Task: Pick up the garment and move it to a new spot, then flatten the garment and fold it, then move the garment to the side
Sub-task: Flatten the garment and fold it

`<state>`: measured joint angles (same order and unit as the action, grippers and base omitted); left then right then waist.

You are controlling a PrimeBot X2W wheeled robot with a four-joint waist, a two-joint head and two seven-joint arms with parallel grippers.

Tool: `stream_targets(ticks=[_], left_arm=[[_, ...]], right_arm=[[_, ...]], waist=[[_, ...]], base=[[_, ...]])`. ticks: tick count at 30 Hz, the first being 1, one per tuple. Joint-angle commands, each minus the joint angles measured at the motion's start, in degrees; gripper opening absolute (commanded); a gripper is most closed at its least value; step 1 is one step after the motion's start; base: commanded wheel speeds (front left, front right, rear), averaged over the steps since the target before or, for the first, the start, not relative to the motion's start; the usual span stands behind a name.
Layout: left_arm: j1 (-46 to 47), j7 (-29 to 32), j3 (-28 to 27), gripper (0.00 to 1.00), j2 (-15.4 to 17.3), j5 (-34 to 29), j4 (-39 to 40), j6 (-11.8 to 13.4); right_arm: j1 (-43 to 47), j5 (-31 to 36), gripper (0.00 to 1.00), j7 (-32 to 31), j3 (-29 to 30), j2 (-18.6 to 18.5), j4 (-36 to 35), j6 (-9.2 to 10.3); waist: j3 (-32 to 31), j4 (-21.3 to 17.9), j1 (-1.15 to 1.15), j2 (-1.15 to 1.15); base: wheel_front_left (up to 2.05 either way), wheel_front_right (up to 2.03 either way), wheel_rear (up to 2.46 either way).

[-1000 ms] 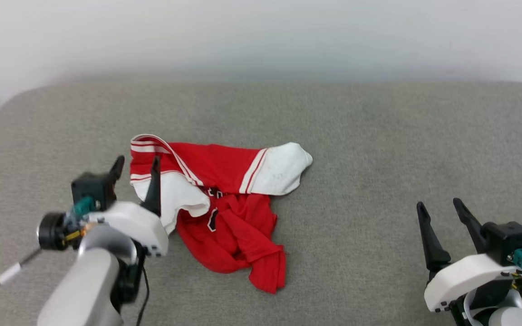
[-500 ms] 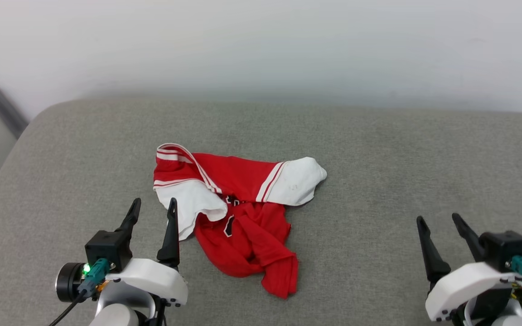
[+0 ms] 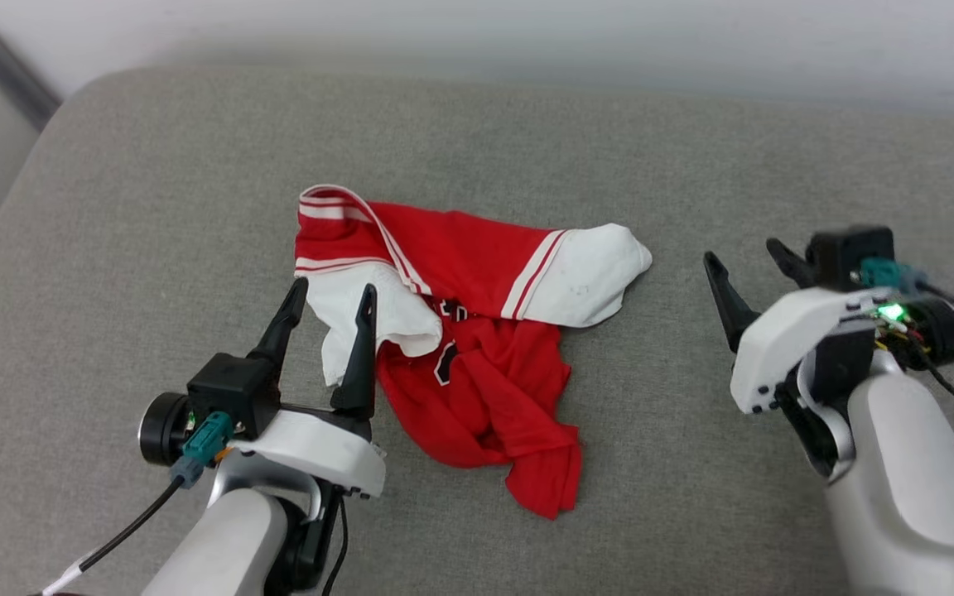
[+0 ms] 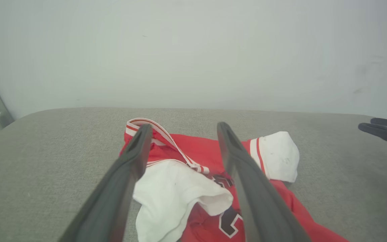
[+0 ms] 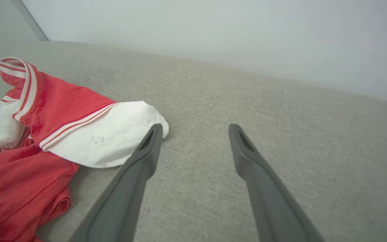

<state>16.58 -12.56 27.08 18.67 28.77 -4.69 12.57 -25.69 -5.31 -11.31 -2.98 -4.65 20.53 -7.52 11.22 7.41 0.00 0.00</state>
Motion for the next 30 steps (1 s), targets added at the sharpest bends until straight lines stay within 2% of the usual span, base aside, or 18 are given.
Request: stream_targets(ticks=[1,11,18,19,20,21,30], left_arm=[[1.35,-0.44,0.08,1.00,-0.50,-0.45,-0.44,-0.48],[6.06,-1.87,0.72,1.00,-2.70,-0.96,-3.57,-2.75],[6.95,-2.28,0.88,1.00,-3.84,-1.25,-5.36,-3.63],[6.91,-2.34,0.90,1.00,-3.93,-1.27,-5.58,-3.76],[6.79,-2.35,0.93,1.00,-4.05,-1.35,-5.77,-3.77],[6.63,-2.39,0.91,1.00,-4.11,-1.37,-5.96,-3.75],[3.77,-2.52,-0.12,1.00,-3.12,-0.93,-6.91,-2.86]], right_arm=[[-3.18,-1.66,1.00,-1.45,-1.47,-0.65,2.45,0.06],[-18.57,-11.52,1.00,-14.46,-17.14,-5.20,18.30,0.06],[-20.05,-17.65,1.00,-25.04,-23.93,-6.00,29.27,0.05],[-19.90,-18.62,0.73,-26.53,-24.30,-5.89,30.62,0.05],[-19.81,-19.40,0.20,-27.53,-24.78,-5.73,31.43,0.05],[-20.13,-20.16,0.00,-27.71,-25.21,-5.66,31.67,0.04],[-24.84,-23.55,0.00,-21.01,-25.38,-8.52,25.72,0.07]], waist=[[3.16,2.01,0.00,0.00],[7.54,5.58,0.00,0.00],[8.31,6.73,0.00,0.00],[8.23,6.80,0.00,0.00],[8.09,6.83,0.00,0.00],[7.90,6.81,0.00,0.00],[4.29,4.41,0.00,0.00]], base=[[0.00,0.00,0.00],[0.00,0.00,0.00],[0.00,0.00,0.00],[0.00,0.00,0.00],[0.00,0.00,0.00],[0.00,0.00,0.00],[0.00,0.00,0.00]])
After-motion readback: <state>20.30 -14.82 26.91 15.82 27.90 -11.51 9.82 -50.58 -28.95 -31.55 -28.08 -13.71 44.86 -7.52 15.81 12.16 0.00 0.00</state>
